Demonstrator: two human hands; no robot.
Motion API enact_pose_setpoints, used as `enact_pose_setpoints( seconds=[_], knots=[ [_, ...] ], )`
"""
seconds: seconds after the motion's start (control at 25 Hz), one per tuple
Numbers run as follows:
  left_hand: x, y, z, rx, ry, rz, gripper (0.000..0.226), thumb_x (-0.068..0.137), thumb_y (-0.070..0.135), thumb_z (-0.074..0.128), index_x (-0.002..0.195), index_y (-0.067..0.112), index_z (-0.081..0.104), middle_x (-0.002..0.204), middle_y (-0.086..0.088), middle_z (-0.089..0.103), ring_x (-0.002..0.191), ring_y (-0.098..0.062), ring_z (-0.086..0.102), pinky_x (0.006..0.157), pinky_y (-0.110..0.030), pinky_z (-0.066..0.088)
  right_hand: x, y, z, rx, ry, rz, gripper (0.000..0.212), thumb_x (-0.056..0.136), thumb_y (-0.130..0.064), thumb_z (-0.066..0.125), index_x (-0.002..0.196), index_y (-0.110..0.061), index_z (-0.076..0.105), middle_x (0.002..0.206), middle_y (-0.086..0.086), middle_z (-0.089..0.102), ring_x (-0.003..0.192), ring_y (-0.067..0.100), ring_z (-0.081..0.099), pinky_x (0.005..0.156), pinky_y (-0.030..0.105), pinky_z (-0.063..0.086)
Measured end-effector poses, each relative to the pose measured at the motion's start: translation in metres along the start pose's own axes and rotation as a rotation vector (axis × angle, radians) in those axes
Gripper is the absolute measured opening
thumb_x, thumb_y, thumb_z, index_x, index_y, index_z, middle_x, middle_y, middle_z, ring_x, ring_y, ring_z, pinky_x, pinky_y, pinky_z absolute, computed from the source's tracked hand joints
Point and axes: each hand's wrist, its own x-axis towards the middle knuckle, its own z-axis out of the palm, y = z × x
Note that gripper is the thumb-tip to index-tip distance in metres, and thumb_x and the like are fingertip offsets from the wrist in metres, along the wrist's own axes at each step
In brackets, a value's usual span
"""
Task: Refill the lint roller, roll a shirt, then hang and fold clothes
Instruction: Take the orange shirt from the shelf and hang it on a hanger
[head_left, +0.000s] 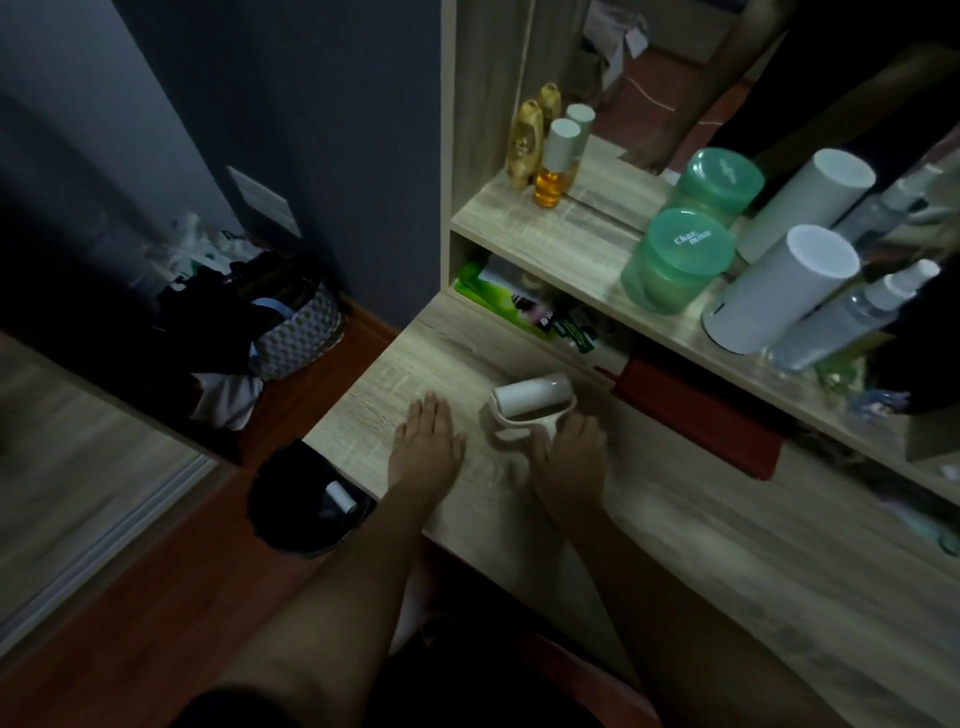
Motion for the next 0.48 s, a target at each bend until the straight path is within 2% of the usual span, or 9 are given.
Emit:
enact_pose_setpoints(
  seconds=[0.08, 0.24, 0.36, 0.48],
  knots=[
    [0.006, -0.003, -0.02, 0.034, 0.042, 0.007, 0.062, 0.099, 0.041, 0.026, 0.148, 0.007, 0.011, 0.158, -0.012, 0.008, 0.146, -0.026, 0.005, 0.115, -0.042, 0.016, 0.011, -0.019, -0.009, 0.021, -0.009, -0.075, 0.041, 0.088, -0.037, 0.052, 0.113, -0.005, 0.053, 0.106, 0.014, 0.054, 0.095, 0.028, 0.052, 0.077, 0.033, 0.04],
    [0.019, -0.02, -0.091, 0.036, 0.202, -0.016, 0.06, 0.1, 0.04, 0.026, 0.148, 0.007, 0.013, 0.158, -0.011, 0.01, 0.146, -0.025, 0.007, 0.118, -0.04, 0.017, 0.035, -0.096, -0.014, 0.105, 0.07, -0.39, 0.043, 0.088, -0.041, 0.039, 0.107, -0.006, 0.058, 0.096, 0.013, 0.06, 0.088, 0.026, 0.056, 0.077, 0.037, 0.045],
    [0.015, -0.061, -0.175, 0.037, 0.405, -0.089, 0.06, 0.099, 0.04, 0.031, 0.147, 0.007, 0.019, 0.157, -0.011, 0.016, 0.145, -0.025, 0.011, 0.118, -0.037, 0.014, 0.047, -0.193, -0.024, 0.206, 0.028, -0.619, 0.036, 0.091, -0.035, 0.042, 0.112, -0.008, 0.056, 0.107, 0.012, 0.058, 0.099, 0.026, 0.053, 0.085, 0.038, 0.045],
    [-0.016, -0.119, -0.268, 0.096, 0.625, -0.18, 0.059, 0.099, 0.037, 0.035, 0.146, 0.004, 0.023, 0.155, -0.015, 0.021, 0.144, -0.027, 0.016, 0.117, -0.038, 0.015, 0.037, -0.308, -0.04, 0.317, 0.031, -0.865, 0.037, 0.091, -0.035, 0.039, 0.109, -0.007, 0.056, 0.107, 0.013, 0.058, 0.1, 0.03, 0.053, 0.084, 0.04, 0.044]
  ],
)
